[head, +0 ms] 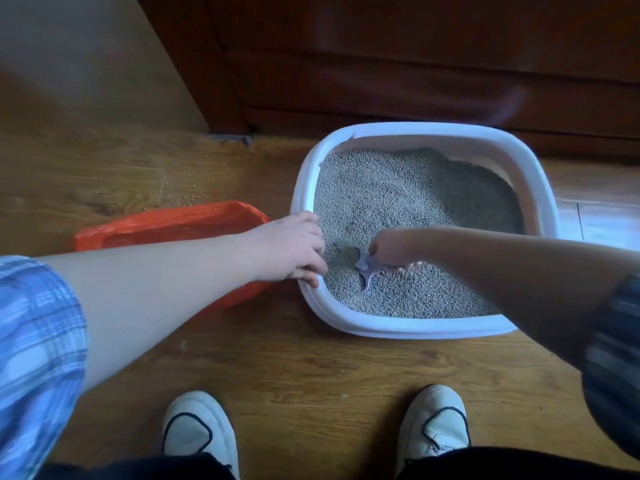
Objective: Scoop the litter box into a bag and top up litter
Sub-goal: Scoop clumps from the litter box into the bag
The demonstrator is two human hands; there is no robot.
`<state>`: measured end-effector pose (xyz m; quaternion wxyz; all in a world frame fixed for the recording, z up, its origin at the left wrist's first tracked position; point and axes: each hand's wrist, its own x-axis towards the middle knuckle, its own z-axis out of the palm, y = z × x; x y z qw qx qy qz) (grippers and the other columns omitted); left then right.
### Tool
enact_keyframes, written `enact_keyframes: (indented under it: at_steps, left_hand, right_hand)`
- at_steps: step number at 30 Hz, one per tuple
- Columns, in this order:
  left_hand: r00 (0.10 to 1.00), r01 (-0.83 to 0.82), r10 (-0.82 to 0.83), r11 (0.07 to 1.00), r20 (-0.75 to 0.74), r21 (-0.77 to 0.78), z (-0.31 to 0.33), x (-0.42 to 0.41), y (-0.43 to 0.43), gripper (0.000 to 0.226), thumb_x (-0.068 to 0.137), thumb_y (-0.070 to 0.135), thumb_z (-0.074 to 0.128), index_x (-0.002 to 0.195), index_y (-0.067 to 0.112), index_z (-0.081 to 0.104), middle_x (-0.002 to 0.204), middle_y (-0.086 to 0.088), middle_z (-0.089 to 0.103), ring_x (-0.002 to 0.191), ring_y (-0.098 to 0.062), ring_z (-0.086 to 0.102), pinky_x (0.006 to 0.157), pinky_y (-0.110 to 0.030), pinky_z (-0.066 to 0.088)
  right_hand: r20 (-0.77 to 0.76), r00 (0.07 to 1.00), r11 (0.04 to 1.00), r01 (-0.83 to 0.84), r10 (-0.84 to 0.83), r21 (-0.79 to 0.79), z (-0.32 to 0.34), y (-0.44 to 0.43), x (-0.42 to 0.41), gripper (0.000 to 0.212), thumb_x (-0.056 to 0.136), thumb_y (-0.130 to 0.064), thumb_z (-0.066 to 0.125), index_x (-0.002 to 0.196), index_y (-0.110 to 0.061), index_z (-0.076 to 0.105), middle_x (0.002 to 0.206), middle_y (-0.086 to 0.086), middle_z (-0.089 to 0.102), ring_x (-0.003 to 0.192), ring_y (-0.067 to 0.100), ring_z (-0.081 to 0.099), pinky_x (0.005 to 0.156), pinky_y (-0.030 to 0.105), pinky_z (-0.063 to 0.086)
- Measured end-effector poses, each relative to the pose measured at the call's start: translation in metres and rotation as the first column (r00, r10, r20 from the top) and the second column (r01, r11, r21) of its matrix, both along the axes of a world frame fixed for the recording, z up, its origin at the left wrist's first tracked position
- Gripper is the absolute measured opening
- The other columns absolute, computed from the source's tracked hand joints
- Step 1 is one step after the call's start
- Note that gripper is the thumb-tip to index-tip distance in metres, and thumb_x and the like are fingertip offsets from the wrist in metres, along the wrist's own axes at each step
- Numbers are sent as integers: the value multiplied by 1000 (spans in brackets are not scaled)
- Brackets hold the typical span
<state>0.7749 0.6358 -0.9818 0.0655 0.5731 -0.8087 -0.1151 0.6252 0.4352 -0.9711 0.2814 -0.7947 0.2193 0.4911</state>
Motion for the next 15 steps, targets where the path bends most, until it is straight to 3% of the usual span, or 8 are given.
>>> enact_keyframes:
  at_steps: [5, 8, 15]
  left_hand:
    - [1000, -15, 16, 1000, 14, -10, -2, -1, 1, 44, 88, 65, 39, 94, 37, 73, 85, 14, 66, 97, -18, 60, 111, -42, 24]
    - [1000, -10, 10, 1000, 6, -6, -3, 0, 2, 43, 88, 64, 40, 93, 37, 73, 86, 14, 66, 98, -18, 60, 111, -42, 23]
    - [1000, 5, -5, 1000, -1, -8, -1, 0, -1, 42, 87, 63, 42, 91, 36, 74, 83, 12, 66, 95, -19, 61, 109, -40, 24]
  right_hand:
    - [-50, 969, 969, 246, -244, 35, -7, -4, -15, 17, 102, -12, 48, 99, -10, 65, 62, 3, 53, 44, 12, 40, 43, 21, 34]
    - [-33, 921, 919, 390, -389, 63, -10, 0, -26, 16, 102, -12, 50, 95, -9, 65, 62, 3, 57, 40, 10, 40, 40, 21, 33]
    - [108, 870, 877, 475, -481, 79, -11, 7, -27, 19, 104, -13, 45, 92, -13, 60, 64, 1, 53, 43, 11, 40, 39, 21, 33]
